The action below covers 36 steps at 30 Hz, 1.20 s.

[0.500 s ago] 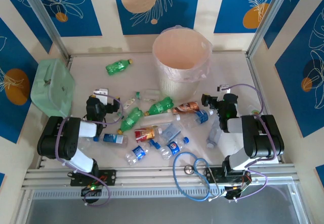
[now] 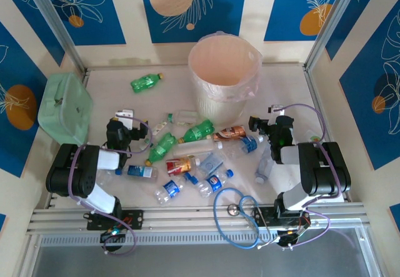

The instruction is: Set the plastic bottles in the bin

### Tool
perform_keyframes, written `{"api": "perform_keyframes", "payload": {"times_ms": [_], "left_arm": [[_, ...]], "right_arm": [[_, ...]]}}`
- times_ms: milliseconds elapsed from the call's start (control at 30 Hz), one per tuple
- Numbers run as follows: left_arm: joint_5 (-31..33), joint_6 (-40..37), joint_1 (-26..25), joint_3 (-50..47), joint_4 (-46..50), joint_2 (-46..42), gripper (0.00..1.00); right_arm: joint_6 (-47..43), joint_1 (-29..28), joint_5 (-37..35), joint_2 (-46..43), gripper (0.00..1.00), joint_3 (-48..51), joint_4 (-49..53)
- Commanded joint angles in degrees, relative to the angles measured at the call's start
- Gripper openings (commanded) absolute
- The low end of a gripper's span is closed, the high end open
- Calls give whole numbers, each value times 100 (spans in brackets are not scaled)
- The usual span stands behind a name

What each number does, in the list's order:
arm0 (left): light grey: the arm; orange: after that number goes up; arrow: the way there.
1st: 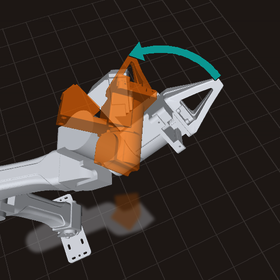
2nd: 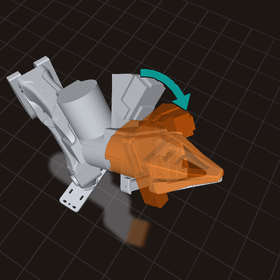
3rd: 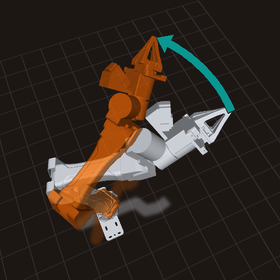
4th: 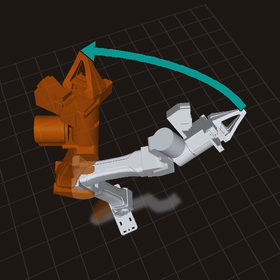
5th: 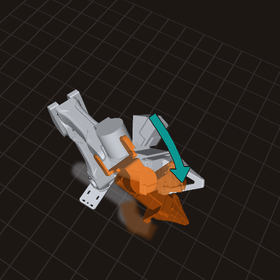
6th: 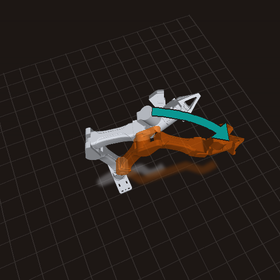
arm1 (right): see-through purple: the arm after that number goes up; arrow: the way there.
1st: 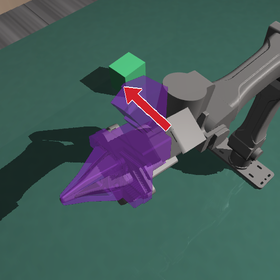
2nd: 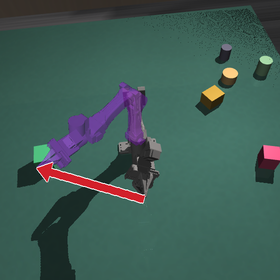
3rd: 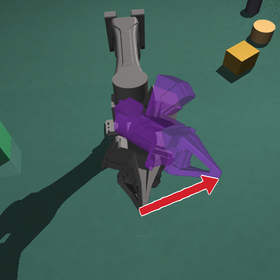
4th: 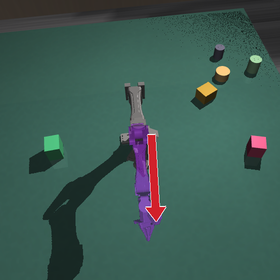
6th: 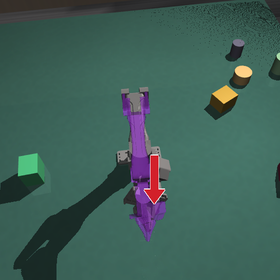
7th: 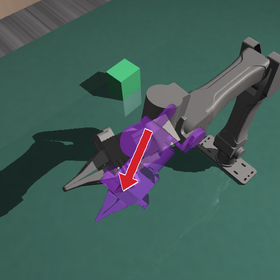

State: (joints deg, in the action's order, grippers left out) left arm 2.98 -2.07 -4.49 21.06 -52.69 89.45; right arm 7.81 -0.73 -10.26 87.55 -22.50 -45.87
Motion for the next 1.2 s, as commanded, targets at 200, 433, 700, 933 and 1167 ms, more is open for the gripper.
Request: {"api": "perform_keyframes", "payload": {"times_ms": [200, 433, 700, 933, 1167], "left_arm": [[-120, -92, 62, 91, -14, 20, 100], [-123, -92, 60, 91, -22, 14, 100], [655, 102, 1, 811, 1935, -920, 100], [1096, 1615, 1, 3141, 5091, -1989, 100], [-58, 1248, -17, 4764, 6044, -507, 100]], "right_arm": [[-96, 4, 68, -45, 99, -87, -124], [-96, 3, 68, -45, 99, -84, -125], [205, -259, -1226, -1088, 99, -1152, 2271], [3625, 269, -850, -2704, 99, -3058, 6480], [3786, -536, -1170, -2016, 99, -4560, 8818]]}}
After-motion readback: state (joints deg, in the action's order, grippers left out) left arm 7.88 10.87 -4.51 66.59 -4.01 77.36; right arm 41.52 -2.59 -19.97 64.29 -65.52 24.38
